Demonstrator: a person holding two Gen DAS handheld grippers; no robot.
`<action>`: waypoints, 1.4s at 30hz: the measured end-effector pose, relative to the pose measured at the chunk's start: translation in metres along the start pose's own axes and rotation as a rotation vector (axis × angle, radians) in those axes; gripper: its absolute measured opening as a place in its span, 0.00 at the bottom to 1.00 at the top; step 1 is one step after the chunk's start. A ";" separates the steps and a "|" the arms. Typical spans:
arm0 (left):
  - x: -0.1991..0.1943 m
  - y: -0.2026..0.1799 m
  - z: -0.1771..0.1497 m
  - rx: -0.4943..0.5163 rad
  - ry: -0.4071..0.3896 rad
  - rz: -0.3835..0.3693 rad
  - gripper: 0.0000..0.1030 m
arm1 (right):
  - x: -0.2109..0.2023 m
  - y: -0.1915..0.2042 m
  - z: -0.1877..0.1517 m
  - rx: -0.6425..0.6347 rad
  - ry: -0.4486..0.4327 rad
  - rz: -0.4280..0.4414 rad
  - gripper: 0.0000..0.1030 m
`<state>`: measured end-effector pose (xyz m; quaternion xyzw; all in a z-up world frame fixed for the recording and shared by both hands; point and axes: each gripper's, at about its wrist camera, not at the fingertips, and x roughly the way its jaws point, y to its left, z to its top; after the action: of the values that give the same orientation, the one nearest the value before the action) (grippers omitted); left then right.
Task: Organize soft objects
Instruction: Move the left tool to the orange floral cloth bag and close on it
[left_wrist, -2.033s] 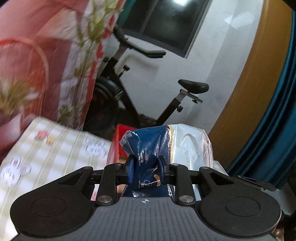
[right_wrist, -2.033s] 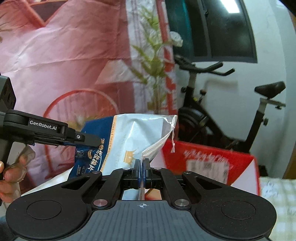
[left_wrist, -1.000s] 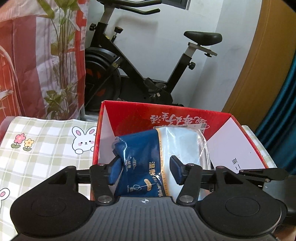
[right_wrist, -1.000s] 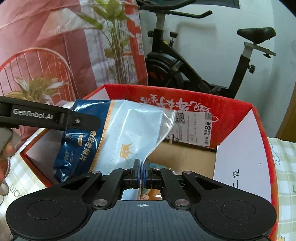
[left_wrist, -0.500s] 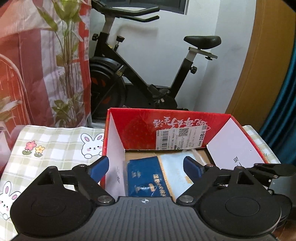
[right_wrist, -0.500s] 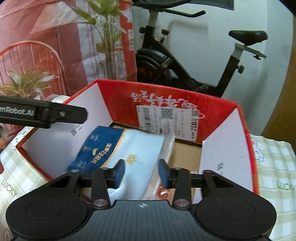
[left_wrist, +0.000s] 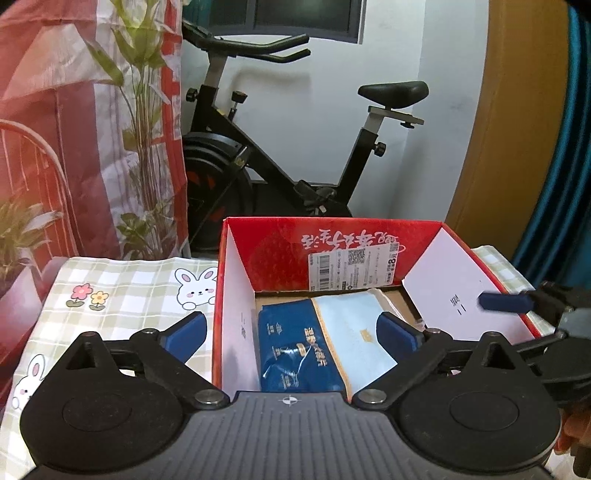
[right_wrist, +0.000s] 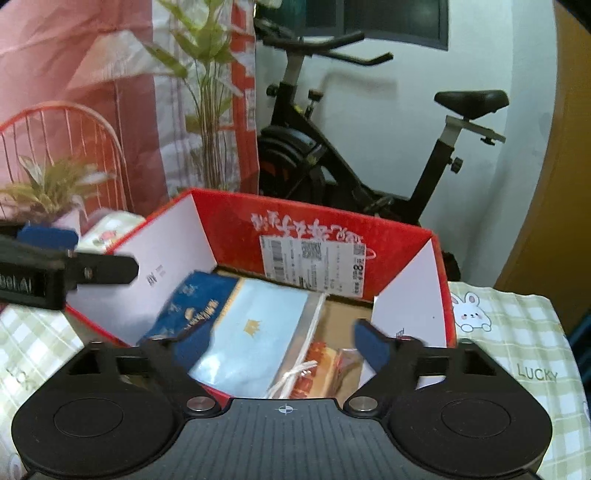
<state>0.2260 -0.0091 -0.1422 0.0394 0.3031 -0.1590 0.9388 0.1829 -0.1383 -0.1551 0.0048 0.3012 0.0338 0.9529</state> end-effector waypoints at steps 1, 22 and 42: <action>-0.004 0.000 -0.002 0.003 -0.004 0.005 0.97 | -0.004 0.001 0.000 0.003 -0.014 -0.003 0.96; -0.068 0.004 -0.035 0.019 -0.075 0.093 1.00 | -0.070 0.026 -0.023 0.029 -0.126 0.018 1.00; -0.084 0.006 -0.112 -0.088 0.023 0.080 1.00 | -0.105 0.015 -0.110 0.032 -0.066 0.040 0.99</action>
<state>0.1012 0.0384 -0.1840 0.0118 0.3185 -0.1072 0.9418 0.0335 -0.1318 -0.1845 0.0270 0.2699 0.0478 0.9613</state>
